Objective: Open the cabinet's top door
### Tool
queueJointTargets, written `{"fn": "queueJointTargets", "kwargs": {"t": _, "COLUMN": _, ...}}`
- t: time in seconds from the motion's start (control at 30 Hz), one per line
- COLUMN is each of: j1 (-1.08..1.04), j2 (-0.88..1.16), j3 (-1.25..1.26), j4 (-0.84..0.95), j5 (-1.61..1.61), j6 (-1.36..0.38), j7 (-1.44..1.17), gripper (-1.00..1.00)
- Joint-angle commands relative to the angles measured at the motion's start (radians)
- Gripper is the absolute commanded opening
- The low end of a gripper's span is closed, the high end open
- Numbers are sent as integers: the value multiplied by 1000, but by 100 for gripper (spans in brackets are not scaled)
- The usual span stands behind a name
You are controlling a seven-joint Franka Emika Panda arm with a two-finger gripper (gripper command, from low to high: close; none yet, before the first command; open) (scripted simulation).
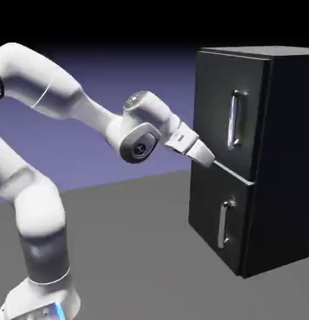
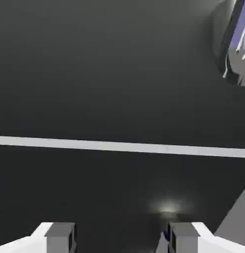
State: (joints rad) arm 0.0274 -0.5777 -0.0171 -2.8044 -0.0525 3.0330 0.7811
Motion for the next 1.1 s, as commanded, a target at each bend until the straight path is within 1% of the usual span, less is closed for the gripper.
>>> {"fn": "queueJointTargets", "kwargs": {"t": 0.0, "j1": 13, "j2": -6, "j3": -14, "j4": 5, "j5": -44, "j6": -3, "j7": 33, "gripper": 0}}
{"fn": "queueJointTargets", "kwargs": {"t": 1.07, "j1": 421, "j2": -210, "j3": -467, "j4": 154, "j5": -1435, "j6": -109, "j7": 1098, "gripper": 0}}
